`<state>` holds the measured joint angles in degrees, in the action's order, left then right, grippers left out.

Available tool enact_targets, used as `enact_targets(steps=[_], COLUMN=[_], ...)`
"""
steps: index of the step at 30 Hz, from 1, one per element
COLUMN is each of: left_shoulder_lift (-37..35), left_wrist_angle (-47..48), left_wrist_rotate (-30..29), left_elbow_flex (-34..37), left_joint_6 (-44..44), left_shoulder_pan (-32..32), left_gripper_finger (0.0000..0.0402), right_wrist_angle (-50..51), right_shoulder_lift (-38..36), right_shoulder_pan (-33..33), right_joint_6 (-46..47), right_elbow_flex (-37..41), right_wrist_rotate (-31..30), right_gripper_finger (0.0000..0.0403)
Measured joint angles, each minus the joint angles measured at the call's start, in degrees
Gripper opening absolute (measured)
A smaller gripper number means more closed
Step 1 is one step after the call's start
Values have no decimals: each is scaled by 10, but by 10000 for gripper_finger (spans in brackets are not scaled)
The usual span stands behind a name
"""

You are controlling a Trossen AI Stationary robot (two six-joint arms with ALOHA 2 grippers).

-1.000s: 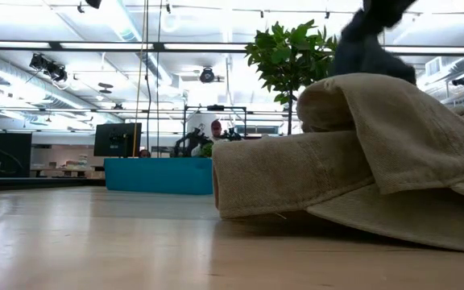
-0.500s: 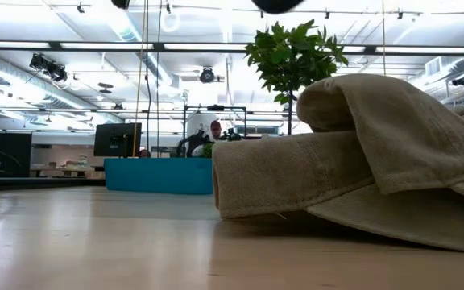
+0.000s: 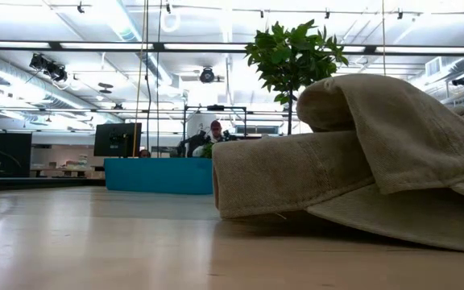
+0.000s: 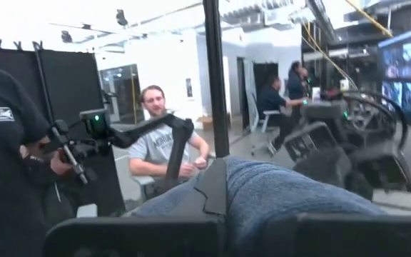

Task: Pick & Place hat
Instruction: Put the blue cap into the red bin

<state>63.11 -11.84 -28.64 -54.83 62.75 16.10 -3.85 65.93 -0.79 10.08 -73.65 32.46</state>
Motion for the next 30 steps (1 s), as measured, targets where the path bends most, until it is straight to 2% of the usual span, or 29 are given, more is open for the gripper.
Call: enact_targets(steps=[6, 14, 23, 26, 30], left_shoulder_lift=[11, 28, 54, 59, 58], left_wrist_angle=[-25, -69, -76, -79, -86], left_wrist_rotate=[30, 91, 109, 102, 95], left_elbow_flex=[0, 0, 0, 0, 1], left_joint_6=[41, 41, 40, 26, 18], left_shoulder_pan=[-2, -2, -2, -2, -2], left_gripper_finger=[259, 259, 258, 243, 200], right_wrist_angle=[-49, -65, -85, -82, -81], right_shoulder_lift=[22, 47, 59, 59, 59], right_shoulder_pan=[1, 1, 0, 0, 0], right_joint_6=[-9, -22, -29, -30, -29], right_elbow_flex=[0, 0, 0, 0, 0], right_wrist_rotate=[-3, -5, -20, -20, -20], right_gripper_finger=[0, 0, 0, 0, 0])
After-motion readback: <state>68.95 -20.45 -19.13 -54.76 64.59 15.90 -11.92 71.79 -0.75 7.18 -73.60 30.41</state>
